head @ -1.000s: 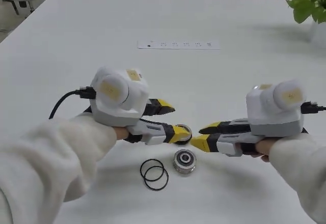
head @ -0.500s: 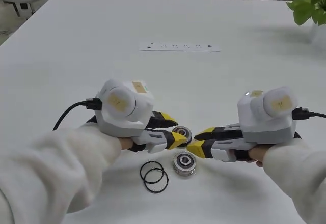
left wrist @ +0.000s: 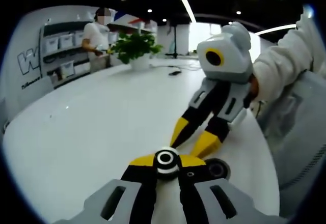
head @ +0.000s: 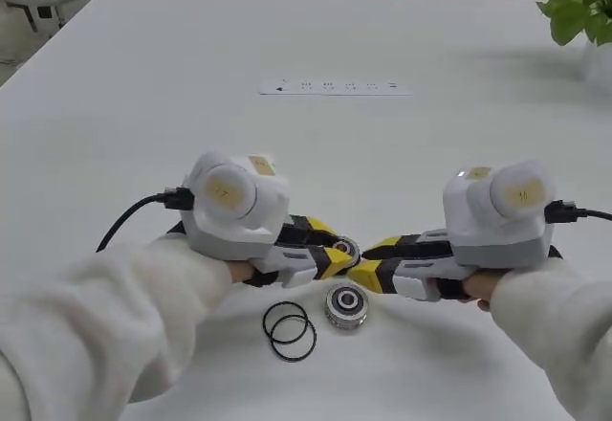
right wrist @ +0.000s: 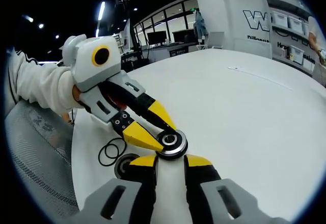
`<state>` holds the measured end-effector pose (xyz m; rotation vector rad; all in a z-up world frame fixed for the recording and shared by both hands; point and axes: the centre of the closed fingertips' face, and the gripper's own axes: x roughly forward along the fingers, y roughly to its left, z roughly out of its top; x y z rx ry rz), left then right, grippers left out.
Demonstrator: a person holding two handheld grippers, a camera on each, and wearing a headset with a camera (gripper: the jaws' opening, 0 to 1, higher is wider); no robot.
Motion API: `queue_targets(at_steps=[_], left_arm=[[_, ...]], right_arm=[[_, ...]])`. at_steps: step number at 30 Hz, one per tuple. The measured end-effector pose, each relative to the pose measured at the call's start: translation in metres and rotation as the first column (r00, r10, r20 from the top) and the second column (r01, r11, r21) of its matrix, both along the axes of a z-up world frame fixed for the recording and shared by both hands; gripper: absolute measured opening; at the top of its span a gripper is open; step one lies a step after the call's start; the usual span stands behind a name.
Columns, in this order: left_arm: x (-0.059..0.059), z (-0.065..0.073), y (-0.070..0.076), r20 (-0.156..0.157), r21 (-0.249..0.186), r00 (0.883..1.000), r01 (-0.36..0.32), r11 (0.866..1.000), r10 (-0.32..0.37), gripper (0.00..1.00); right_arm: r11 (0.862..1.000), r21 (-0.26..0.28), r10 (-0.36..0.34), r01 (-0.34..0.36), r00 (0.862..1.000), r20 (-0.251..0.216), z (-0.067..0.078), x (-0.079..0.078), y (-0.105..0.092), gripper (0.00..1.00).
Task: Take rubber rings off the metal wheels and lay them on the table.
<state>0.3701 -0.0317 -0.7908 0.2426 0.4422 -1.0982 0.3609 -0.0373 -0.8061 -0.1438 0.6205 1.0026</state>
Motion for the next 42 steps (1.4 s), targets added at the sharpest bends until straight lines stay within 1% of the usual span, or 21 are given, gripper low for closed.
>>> queue_targets(at_steps=[1,2,3,7,18,19,20,21,22,25,29,31,33,37,39,42], left_arm=[[0.001,0.000,0.001,-0.006,-0.003,1.000,-0.007,1.000,0.007,0.15],[0.001,0.000,0.002,-0.001,-0.007,1.000,-0.002,1.000,0.002,0.14],[0.000,0.000,0.002,-0.008,-0.008,1.000,-0.004,1.000,0.004,0.14],[-0.003,0.001,0.001,-0.008,-0.010,1.000,0.002,1.000,-0.002,0.14],[-0.006,0.000,0.001,-0.019,-0.015,1.000,0.007,1.000,-0.007,0.14],[-0.006,0.000,0.001,-0.020,-0.016,1.000,0.006,1.000,-0.007,0.14],[-0.007,0.000,0.001,-0.020,-0.017,1.000,0.008,1.000,-0.008,0.14],[-0.007,0.000,0.001,-0.020,-0.017,1.000,0.008,1.000,-0.008,0.14],[-0.007,0.000,0.001,-0.021,-0.018,1.000,0.008,1.000,-0.009,0.14],[-0.007,0.000,0.001,-0.015,-0.013,1.000,0.011,1.000,-0.011,0.14],[-0.007,0.000,0.002,-0.013,-0.014,1.000,0.012,1.000,-0.012,0.14],[-0.008,0.000,0.002,-0.010,-0.023,1.000,0.011,1.000,-0.011,0.14],[-0.008,-0.001,0.002,-0.005,-0.030,1.000,0.013,0.999,-0.013,0.14],[-0.008,-0.001,0.002,0.003,-0.039,1.000,0.016,0.999,-0.016,0.14],[-0.008,0.000,0.002,0.007,-0.046,1.000,0.018,0.999,-0.017,0.14],[-0.009,-0.001,0.003,0.025,-0.059,0.999,0.026,0.998,-0.024,0.14]], right_arm=[[1.000,-0.001,0.000,0.000,1.000,0.001,0.000,0.000,0.000,0.17],[1.000,0.000,0.000,0.000,1.000,0.003,0.001,0.000,0.000,0.17],[1.000,0.000,0.000,0.000,1.000,0.003,0.001,0.000,0.000,0.16],[1.000,-0.010,0.010,-0.010,1.000,0.012,0.000,0.000,0.000,0.15],[0.998,-0.028,0.051,-0.050,0.998,0.026,-0.001,-0.004,0.001,0.13],[0.998,-0.037,0.052,-0.051,0.998,0.027,-0.002,-0.004,0.000,0.10],[0.997,-0.049,0.054,-0.052,0.998,0.038,-0.003,-0.004,-0.001,0.07],[0.998,-0.035,0.051,-0.050,0.998,0.030,-0.002,-0.004,0.000,0.07],[0.998,-0.036,0.047,-0.046,0.999,0.021,-0.003,-0.005,0.000,0.06],[0.997,-0.053,0.060,-0.058,0.997,0.038,-0.003,-0.006,0.000,0.06],[0.997,-0.057,0.057,-0.055,0.998,0.040,-0.003,-0.005,-0.001,0.03],[0.998,-0.054,0.046,-0.044,0.998,0.032,-0.002,-0.004,-0.002,0.01],[0.997,-0.059,0.043,-0.040,0.998,0.039,-0.002,-0.003,-0.003,0.00],[0.998,-0.056,0.032,-0.030,0.999,0.028,-0.002,-0.002,-0.004,0.00],[0.999,-0.049,0.018,-0.018,1.000,0.014,-0.002,-0.001,-0.004,0.00],[1.000,-0.023,-0.008,0.007,1.000,-0.020,-0.002,0.000,-0.006,0.00]])
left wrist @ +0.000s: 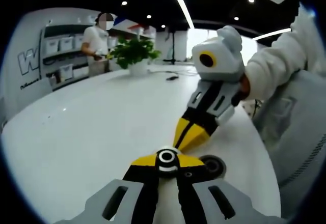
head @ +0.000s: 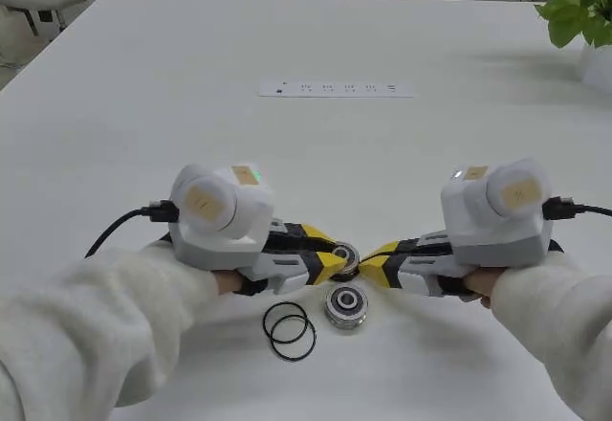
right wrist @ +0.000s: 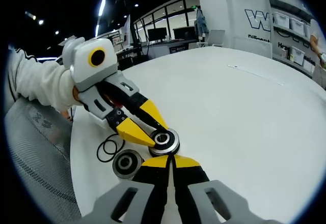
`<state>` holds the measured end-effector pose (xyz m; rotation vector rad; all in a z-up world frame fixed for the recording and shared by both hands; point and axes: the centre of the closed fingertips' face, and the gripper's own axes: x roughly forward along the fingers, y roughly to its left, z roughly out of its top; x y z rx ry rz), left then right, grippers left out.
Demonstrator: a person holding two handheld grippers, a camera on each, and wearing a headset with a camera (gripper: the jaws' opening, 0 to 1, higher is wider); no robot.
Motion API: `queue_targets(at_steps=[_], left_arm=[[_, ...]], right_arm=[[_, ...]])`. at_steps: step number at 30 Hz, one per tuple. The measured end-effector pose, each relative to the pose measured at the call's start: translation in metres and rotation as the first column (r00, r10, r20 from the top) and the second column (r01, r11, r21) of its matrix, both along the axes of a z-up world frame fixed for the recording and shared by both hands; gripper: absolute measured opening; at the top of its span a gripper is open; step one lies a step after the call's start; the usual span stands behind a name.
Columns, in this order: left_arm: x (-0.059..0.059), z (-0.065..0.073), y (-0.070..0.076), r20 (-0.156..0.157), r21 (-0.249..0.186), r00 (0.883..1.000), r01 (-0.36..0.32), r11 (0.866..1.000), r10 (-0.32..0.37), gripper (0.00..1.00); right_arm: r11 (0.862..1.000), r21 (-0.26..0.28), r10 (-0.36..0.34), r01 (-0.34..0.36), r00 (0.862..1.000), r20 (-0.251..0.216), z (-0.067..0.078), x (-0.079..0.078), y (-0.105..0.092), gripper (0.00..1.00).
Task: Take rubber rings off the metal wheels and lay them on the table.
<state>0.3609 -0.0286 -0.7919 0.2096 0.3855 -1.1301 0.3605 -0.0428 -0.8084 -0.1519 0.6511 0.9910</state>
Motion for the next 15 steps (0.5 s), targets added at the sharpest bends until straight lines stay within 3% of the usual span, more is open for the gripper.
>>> queue_targets(at_steps=[7,15], left_arm=[[0.0000,0.0010,0.0000,0.004,-0.014,1.000,0.005,1.000,-0.005,0.14],[0.0003,0.0008,0.0011,0.009,-0.023,1.000,0.007,1.000,-0.006,0.14]], right_arm=[[0.999,0.035,-0.035,0.037,0.998,-0.049,0.0017,-0.0026,0.0012,0.00],[0.986,0.117,-0.104,0.122,0.983,-0.151,0.0056,0.0002,-0.0009,0.00]])
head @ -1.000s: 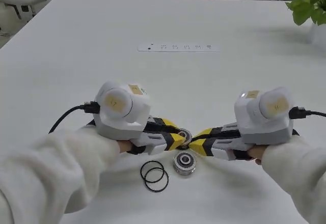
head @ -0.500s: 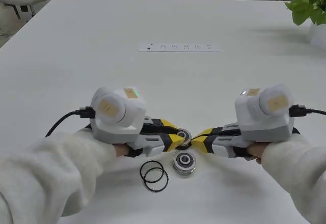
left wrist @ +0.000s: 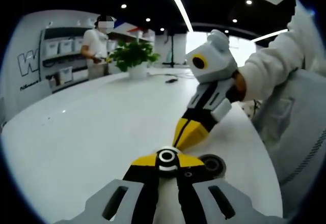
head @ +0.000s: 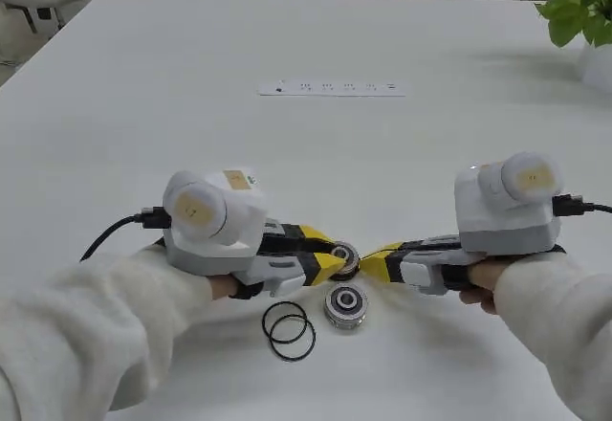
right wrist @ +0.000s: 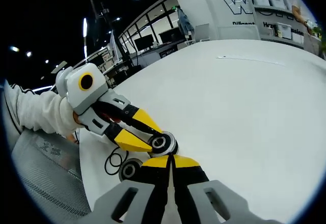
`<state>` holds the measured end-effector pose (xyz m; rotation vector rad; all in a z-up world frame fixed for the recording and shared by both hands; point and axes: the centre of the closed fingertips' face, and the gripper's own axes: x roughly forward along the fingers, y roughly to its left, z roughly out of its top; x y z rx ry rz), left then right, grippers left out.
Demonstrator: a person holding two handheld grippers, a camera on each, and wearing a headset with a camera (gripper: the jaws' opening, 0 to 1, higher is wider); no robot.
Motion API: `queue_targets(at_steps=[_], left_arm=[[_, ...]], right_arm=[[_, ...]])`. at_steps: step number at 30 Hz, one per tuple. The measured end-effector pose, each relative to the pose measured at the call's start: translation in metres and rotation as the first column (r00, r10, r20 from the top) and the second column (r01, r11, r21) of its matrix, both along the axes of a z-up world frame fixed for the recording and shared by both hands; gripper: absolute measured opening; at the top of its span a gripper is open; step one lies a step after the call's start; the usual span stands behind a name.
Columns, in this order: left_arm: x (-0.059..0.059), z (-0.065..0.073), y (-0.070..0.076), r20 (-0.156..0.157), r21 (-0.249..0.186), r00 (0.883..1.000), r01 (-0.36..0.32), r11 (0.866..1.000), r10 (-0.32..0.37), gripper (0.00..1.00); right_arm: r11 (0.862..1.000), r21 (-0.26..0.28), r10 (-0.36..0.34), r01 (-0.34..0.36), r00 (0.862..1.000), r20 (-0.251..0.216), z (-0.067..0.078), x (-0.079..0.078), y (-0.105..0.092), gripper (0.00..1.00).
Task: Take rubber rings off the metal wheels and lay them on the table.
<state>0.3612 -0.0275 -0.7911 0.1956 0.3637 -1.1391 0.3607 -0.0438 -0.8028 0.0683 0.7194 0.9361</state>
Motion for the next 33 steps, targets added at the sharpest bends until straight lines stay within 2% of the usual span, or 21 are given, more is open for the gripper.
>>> queue_targets(at_steps=[2,6,17,20,21,23,29,31,33], left_arm=[[-0.0002,0.0002,0.0001,0.001,0.000,1.000,0.001,1.000,-0.001,0.14],[-0.0018,0.0002,0.0007,0.008,0.003,1.000,0.012,1.000,-0.012,0.13],[-0.0056,0.0003,0.0045,0.014,0.015,0.999,0.042,0.999,-0.042,0.11],[-0.0063,0.0000,0.0076,0.012,0.022,0.999,0.045,0.999,-0.046,0.02],[-0.0075,0.0007,0.0066,0.006,0.015,0.999,0.050,0.999,-0.051,0.01],[-0.0078,0.0006,0.0061,0.020,0.028,0.998,0.057,0.998,-0.057,0.01],[-0.0076,0.0005,0.0055,0.024,0.035,0.998,0.060,0.998,-0.060,0.01],[-0.0077,0.0004,0.0054,0.028,0.039,0.998,0.060,0.997,-0.061,0.01],[-0.0077,0.0003,0.0055,0.027,0.040,0.998,0.060,0.997,-0.061,0.01]], right_arm=[[1.000,0.018,-0.015,0.015,1.000,-0.020,0.0006,-0.0003,0.0002,0.00],[0.993,0.090,-0.066,0.073,0.995,-0.072,0.0065,0.0049,-0.0015,0.00],[0.995,0.081,-0.058,0.063,0.996,-0.062,0.0073,0.0011,0.0011,0.00],[0.995,0.076,-0.057,0.062,0.997,-0.056,0.0077,0.0013,0.0013,0.00],[0.995,0.078,-0.058,0.062,0.997,-0.055,0.0082,0.0013,0.0018,0.00],[0.996,0.071,-0.057,0.060,0.997,-0.048,0.0081,0.0015,0.0018,0.00],[0.996,0.071,-0.049,0.052,0.998,-0.044,0.0094,0.0013,0.0032,0.00],[0.998,0.052,-0.040,0.041,0.999,-0.023,0.0094,0.0011,0.0042,0.00],[0.998,0.050,-0.040,0.041,0.999,-0.026,0.0092,0.0013,0.0036,0.00]])
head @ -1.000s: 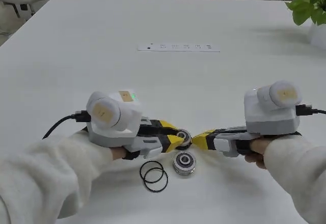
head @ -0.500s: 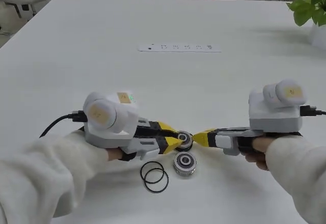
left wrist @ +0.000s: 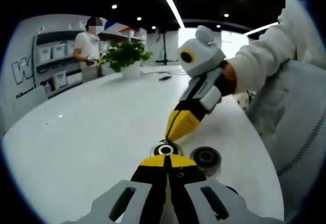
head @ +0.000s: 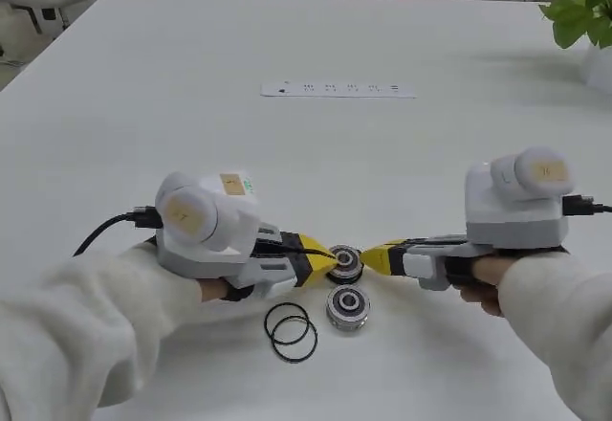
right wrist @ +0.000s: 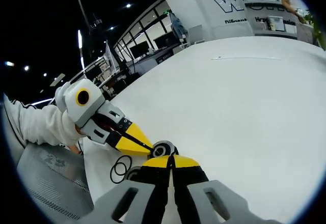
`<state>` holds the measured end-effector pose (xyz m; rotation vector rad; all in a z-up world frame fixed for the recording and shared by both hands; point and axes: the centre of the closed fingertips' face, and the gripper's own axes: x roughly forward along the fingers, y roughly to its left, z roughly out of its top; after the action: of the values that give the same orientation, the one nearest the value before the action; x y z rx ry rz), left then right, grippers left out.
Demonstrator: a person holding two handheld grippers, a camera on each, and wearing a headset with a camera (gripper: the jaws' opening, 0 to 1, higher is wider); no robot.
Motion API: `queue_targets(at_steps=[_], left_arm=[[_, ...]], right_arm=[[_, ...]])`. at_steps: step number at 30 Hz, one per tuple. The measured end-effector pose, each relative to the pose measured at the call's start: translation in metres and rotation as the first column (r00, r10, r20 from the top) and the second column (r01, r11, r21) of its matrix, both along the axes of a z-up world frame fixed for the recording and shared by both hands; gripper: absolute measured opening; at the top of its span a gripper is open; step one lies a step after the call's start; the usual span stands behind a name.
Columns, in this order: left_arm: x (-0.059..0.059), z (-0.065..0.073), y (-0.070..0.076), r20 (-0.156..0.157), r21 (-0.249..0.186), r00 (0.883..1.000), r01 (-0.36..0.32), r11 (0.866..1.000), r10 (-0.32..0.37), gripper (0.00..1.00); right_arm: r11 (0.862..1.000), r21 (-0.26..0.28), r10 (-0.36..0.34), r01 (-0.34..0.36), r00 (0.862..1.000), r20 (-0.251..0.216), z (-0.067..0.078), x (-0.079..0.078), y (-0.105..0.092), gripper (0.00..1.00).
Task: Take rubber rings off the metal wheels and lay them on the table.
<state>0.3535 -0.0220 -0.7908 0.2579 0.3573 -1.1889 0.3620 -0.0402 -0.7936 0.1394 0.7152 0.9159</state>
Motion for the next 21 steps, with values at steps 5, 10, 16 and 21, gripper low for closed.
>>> queue_targets(at_steps=[5,10,16,21], left_arm=[[0.0001,-0.0002,-0.0002,0.003,0.005,1.000,-0.002,1.000,0.002,0.01],[0.0002,-0.0008,0.0001,0.004,0.010,1.000,-0.004,1.000,0.004,0.01],[0.0000,-0.0008,0.0001,0.004,0.013,1.000,-0.006,1.000,0.006,0.01],[-0.0001,-0.0006,0.0003,0.005,0.015,1.000,-0.005,1.000,0.005,0.01]], right_arm=[[1.000,-0.014,0.005,-0.005,1.000,0.008,0.0008,0.0003,0.0009,0.00],[1.000,-0.011,0.002,-0.002,1.000,0.004,0.0013,0.0008,0.0015,0.00],[1.000,-0.014,0.009,-0.008,1.000,0.010,0.0019,0.0012,0.0026,0.00],[1.000,-0.014,0.013,-0.013,1.000,0.011,0.0021,0.0020,0.0030,0.00]])
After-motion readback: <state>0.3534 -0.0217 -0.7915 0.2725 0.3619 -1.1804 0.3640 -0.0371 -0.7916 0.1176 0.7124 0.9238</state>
